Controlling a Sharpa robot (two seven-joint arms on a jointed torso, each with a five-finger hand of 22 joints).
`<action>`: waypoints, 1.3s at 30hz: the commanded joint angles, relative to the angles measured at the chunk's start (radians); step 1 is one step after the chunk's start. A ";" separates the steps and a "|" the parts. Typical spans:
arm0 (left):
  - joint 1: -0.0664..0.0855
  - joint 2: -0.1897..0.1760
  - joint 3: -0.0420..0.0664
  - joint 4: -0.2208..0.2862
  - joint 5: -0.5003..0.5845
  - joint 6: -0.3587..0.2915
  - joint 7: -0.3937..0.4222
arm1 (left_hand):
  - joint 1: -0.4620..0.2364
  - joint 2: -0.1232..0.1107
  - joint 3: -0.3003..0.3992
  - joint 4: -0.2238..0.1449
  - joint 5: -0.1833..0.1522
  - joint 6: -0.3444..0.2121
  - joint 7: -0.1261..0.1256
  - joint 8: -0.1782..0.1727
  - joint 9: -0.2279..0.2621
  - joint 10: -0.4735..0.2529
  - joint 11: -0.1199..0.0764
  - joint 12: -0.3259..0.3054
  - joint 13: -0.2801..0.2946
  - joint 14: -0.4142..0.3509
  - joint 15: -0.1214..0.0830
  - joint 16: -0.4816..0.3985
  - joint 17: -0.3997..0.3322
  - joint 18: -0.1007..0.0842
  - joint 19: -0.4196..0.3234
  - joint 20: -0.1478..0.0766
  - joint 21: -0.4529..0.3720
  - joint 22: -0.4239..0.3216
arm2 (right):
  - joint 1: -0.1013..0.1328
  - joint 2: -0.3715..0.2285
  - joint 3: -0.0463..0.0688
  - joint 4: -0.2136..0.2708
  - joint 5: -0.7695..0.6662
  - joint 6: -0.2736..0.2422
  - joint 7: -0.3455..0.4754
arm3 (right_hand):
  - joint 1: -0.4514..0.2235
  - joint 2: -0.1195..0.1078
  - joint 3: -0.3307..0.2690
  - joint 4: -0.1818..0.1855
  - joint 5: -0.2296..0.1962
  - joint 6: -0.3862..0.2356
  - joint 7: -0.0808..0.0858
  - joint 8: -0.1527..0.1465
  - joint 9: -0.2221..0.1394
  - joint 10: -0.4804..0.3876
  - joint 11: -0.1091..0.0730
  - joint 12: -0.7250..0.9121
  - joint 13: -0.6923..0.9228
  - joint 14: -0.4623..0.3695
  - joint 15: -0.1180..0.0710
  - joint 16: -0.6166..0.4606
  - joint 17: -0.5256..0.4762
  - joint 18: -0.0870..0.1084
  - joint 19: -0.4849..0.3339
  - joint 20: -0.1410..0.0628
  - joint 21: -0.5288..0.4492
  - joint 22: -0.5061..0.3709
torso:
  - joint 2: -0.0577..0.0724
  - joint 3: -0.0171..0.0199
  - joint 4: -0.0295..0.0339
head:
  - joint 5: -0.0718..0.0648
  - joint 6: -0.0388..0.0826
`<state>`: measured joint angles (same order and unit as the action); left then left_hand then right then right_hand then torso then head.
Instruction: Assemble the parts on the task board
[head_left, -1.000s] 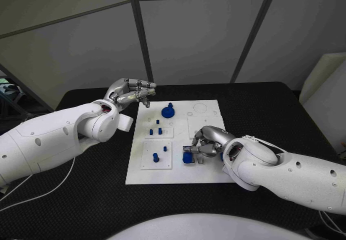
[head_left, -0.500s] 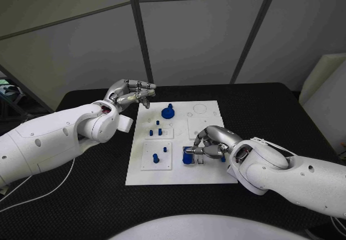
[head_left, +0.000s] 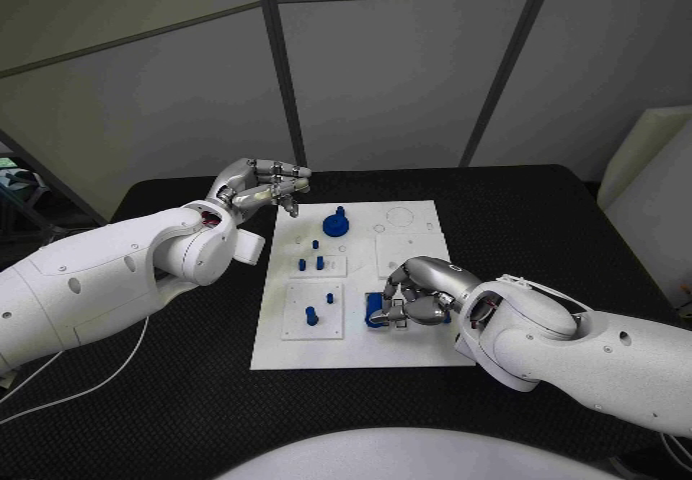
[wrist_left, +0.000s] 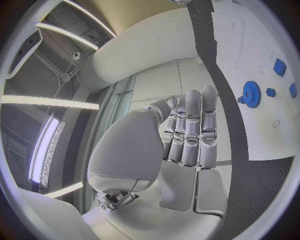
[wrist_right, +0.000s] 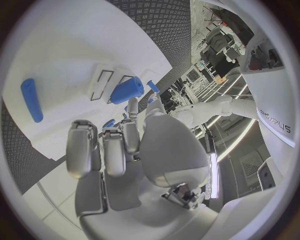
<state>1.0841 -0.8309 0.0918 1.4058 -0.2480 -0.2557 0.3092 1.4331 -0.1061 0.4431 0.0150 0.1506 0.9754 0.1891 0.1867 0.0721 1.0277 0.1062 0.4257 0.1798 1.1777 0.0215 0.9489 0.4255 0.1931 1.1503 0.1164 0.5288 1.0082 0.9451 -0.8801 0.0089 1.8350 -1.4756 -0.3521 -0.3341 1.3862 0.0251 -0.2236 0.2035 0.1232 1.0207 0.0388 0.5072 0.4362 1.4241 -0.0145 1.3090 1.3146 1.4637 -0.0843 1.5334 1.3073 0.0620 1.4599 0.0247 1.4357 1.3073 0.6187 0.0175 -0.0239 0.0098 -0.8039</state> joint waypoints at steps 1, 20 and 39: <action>0.001 -0.001 0.000 0.001 -0.002 0.009 0.003 | -0.005 0.004 0.006 -0.002 0.007 -0.010 0.000 0.002 -0.001 -0.005 0.000 0.004 0.001 -0.005 0.000 -0.001 -0.001 -0.011 -0.005 0.001 -0.006 -0.001 | 0.001 0.006 0.000 -0.004 -0.036 0.042 0.003 | 0.022 0.013 0.004 -0.008 -0.022 0.006 -0.002 0.004 0.001 0.019 -0.019 0.001 0.038 0.095 -0.008 0.004 0.204 -0.016 0.003 -0.003 0.004 0.082 | 0.001 -0.0003 -0.0004 | 0.002 -0.001; 0.001 -0.003 0.000 0.003 -0.002 0.009 0.002 | -0.005 0.004 0.006 -0.002 0.007 -0.010 0.000 0.002 -0.001 -0.005 0.000 0.004 0.001 -0.005 0.000 -0.001 -0.001 -0.011 -0.005 0.001 -0.006 -0.001 | 0.001 0.018 0.000 -0.043 -0.107 0.010 -0.048 | 0.050 0.051 0.031 -0.020 -0.005 0.009 -0.009 0.004 0.002 0.025 -0.024 0.009 0.048 0.095 -0.011 0.005 0.206 -0.018 0.007 -0.006 0.008 0.089 | 0.000 0.0008 -0.0023 | 0.006 -0.009; 0.001 -0.003 0.000 0.003 -0.002 0.010 -0.001 | -0.003 0.006 0.010 -0.004 0.007 -0.011 0.000 0.003 -0.001 -0.007 0.000 0.006 0.001 -0.006 0.000 -0.001 -0.002 -0.010 -0.005 0.001 -0.007 -0.001 | 0.001 0.030 0.000 -0.061 -0.090 0.108 -0.027 | -0.020 0.000 -0.023 0.011 -0.074 0.002 0.005 0.006 0.007 0.014 -0.013 -0.011 0.036 0.092 -0.004 -0.003 0.193 -0.015 -0.002 -0.001 -0.002 0.077 | 0.001 0.0002 -0.0002 | 0.007 -0.012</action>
<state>1.0840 -0.8341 0.0916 1.4070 -0.2481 -0.2553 0.3076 1.4332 -0.1062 0.4486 0.0095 0.1543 0.9682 0.1894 0.1867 0.0723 1.0279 0.1063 0.4257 0.1798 1.1777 0.0215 0.9490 0.4246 0.1930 1.1503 0.1164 0.5288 1.0082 0.9446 -0.8512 0.0086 1.7740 -1.5671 -0.2858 -0.3645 1.3852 0.0365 -0.2400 0.2143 0.0521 1.0224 0.0371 0.5073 0.4418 1.4148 -0.0052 1.3008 1.3480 1.4643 -0.0898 1.5334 1.3073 0.0619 1.4635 0.0212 1.4393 1.3080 0.6190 0.0177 -0.0241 0.0168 -0.8161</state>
